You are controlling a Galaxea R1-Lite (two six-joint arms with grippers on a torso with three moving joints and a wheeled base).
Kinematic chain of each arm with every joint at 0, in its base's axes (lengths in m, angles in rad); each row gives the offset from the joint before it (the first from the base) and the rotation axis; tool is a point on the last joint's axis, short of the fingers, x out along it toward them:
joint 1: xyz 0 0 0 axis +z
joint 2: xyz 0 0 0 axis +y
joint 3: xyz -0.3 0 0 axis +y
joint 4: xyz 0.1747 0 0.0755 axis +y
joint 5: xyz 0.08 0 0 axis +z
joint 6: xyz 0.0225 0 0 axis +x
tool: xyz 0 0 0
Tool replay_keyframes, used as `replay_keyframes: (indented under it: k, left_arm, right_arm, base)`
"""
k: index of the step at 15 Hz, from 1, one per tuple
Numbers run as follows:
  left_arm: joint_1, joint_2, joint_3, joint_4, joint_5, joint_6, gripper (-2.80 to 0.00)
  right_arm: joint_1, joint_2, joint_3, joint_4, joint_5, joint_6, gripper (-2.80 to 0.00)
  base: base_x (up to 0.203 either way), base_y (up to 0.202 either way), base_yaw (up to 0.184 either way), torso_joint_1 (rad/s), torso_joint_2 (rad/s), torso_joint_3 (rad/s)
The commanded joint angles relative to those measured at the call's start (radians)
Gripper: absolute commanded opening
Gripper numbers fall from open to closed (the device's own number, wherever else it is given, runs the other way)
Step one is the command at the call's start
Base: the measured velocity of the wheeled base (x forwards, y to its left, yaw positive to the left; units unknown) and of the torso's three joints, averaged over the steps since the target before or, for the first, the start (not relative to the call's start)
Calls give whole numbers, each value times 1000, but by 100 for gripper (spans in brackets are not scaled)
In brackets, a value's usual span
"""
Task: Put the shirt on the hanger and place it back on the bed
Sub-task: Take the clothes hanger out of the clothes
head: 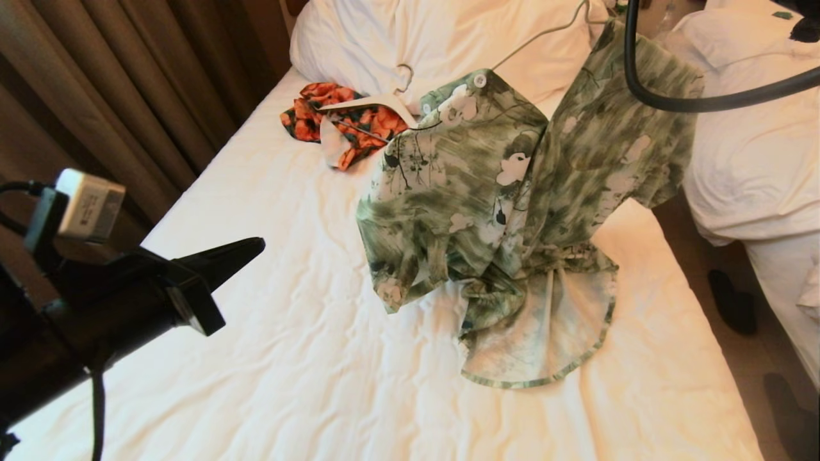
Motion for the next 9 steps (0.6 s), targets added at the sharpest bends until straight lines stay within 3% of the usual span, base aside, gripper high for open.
replay_keyframes:
  k: [1,2,3,9]
  left_arm:
    - [-1,144,-64,-15,-13,11,-280]
    - [-7,183,-107,-20,-21,28,-280]
    - [-16,211,-149,-23,-24,37,0]
    - [-85,381,-332,-25,-32,45,0]
  right_arm:
    - [-10,-5,0,-2,0,-4,-280]
    - [-18,-4,0,-4,1,-4,-280]
    - [-32,-2,0,-6,4,-4,-280]
    - [-51,4,0,-5,8,-4,-280]
  base:
    - [0,0,0,0,0,0]
    - [0,0,0,0,0,0]
    - [0,0,0,0,0,0]
    - [0,0,0,0,0,0]
